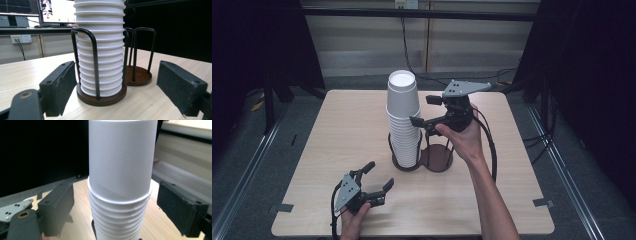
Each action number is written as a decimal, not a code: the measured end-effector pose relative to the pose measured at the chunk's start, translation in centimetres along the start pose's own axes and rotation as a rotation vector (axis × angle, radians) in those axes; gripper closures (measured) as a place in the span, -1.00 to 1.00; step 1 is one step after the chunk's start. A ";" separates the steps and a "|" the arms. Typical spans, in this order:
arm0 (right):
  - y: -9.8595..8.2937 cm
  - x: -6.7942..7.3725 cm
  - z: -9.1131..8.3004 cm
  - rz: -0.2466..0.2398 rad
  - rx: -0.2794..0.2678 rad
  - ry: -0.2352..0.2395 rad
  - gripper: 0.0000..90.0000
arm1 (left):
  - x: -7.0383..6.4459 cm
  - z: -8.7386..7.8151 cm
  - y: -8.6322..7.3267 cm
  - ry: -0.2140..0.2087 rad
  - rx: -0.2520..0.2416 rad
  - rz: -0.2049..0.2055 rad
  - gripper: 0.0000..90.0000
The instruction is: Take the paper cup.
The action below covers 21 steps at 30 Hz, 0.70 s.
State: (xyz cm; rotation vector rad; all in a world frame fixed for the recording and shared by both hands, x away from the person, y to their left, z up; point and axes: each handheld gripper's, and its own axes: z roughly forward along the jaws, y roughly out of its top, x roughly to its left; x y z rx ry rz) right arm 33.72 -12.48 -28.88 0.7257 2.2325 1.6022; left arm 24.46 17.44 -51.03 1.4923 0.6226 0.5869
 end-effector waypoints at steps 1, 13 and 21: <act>0.0 0.0 0.0 0.000 0.000 0.000 -0.69 | 0.0 0.0 0.0 0.000 0.000 0.000 -0.65; 2.8 -0.8 0.9 -0.029 0.065 0.040 -0.69 | 0.0 0.0 0.0 -0.001 0.000 -0.001 -0.65; 4.5 -1.1 1.7 -0.053 0.082 0.050 -0.68 | 0.1 0.0 0.0 0.002 0.004 0.012 -0.65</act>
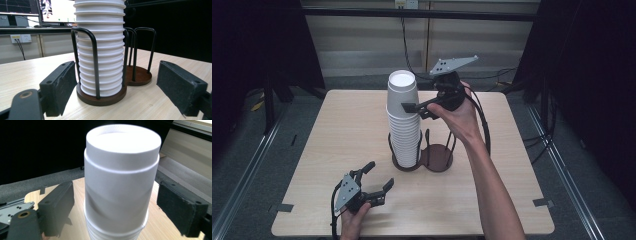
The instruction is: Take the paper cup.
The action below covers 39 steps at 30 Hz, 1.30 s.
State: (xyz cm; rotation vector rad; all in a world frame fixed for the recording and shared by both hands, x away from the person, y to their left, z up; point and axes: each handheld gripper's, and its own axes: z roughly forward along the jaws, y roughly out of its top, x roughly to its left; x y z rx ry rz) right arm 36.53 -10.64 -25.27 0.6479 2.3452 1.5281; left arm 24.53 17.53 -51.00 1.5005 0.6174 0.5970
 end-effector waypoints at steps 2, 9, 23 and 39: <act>0.3 0.0 0.3 -0.007 0.018 0.003 -0.68 | 0.0 0.0 0.0 0.000 0.000 -0.001 -0.65; 1.3 0.0 1.1 -0.018 0.048 0.001 -0.67 | 0.0 0.0 0.0 0.000 0.000 0.000 -0.65; 2.8 -0.3 2.4 -0.027 0.079 0.005 -0.64 | 0.0 0.0 0.0 -0.001 -0.001 0.000 -0.65; 2.8 -0.3 3.0 -0.017 0.086 -0.003 -0.56 | -0.1 0.0 0.0 -0.004 -0.004 -0.012 -0.65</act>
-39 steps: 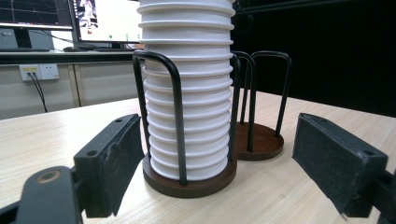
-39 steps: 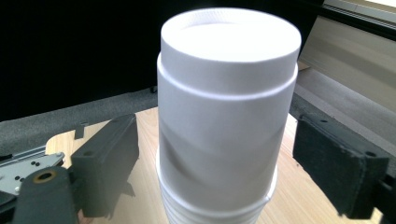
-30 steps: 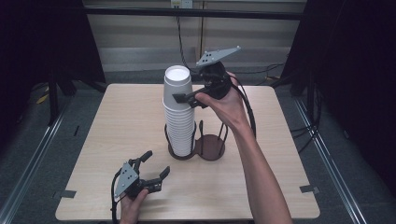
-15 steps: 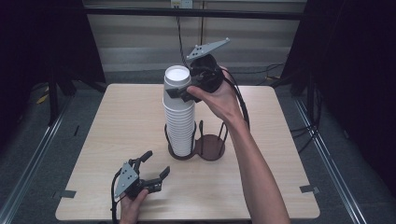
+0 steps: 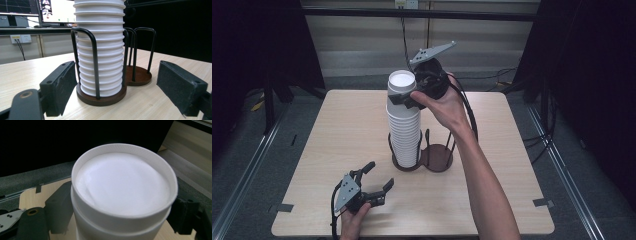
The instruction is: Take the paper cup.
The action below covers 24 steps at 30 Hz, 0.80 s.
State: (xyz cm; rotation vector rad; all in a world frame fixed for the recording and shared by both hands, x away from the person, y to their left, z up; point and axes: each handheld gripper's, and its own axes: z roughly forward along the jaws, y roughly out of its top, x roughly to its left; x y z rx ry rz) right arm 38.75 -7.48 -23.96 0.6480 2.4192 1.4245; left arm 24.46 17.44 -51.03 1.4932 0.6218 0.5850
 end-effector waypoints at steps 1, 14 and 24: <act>0.0 0.0 0.0 -0.002 0.000 0.000 -0.56 | 0.0 0.0 0.0 0.000 0.000 0.000 -0.65; 0.4 0.0 -0.7 -0.004 -0.047 0.003 -0.55 | 0.0 0.0 0.0 0.000 0.000 0.000 -0.65; 0.7 0.3 -1.6 0.000 -0.125 -0.001 -0.54 | 0.0 0.0 0.0 0.000 0.000 0.000 -0.65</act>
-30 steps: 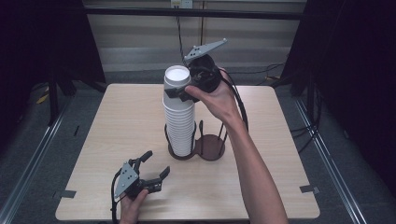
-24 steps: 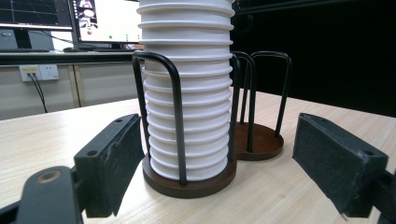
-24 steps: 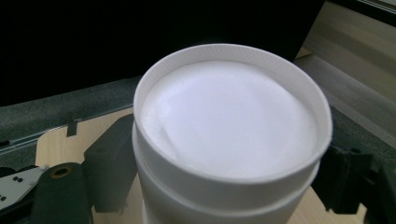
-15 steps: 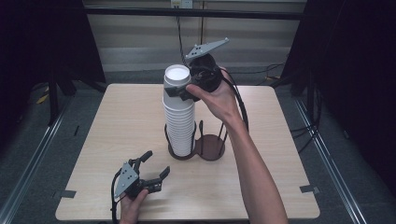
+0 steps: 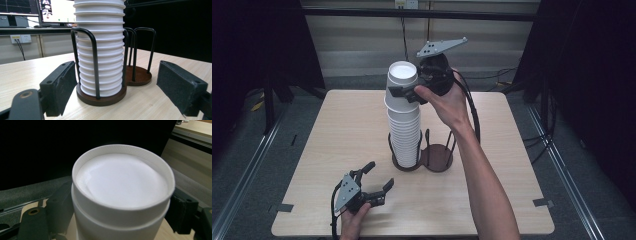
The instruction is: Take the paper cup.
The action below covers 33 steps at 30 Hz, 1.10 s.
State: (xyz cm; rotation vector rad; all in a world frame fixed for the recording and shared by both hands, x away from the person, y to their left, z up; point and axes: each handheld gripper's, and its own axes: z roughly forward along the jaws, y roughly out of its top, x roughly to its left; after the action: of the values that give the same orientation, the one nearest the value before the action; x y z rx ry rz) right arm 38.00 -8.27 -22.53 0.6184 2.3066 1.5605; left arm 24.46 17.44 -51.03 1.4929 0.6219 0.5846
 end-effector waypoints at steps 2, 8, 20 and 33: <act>0.0 0.0 -0.1 0.003 -0.008 0.000 -0.54 | 0.0 0.0 0.0 0.000 0.000 0.000 -0.65; 0.2 0.0 -0.5 0.008 -0.038 0.001 -0.53 | 0.0 0.0 0.0 0.002 0.001 0.003 -0.65; 0.2 0.0 -1.0 0.021 -0.091 0.003 -0.52 | 0.0 0.0 0.0 0.000 -0.001 0.000 -0.65; 0.2 -0.1 -2.0 0.034 -0.148 -0.003 -0.52 | 0.0 0.0 0.0 0.000 0.000 0.001 -0.65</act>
State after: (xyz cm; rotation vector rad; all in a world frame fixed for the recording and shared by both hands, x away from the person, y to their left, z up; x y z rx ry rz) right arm 37.15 -9.86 -21.61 0.6250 2.1641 1.7259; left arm 24.46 17.45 -51.03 1.4928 0.6212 0.5857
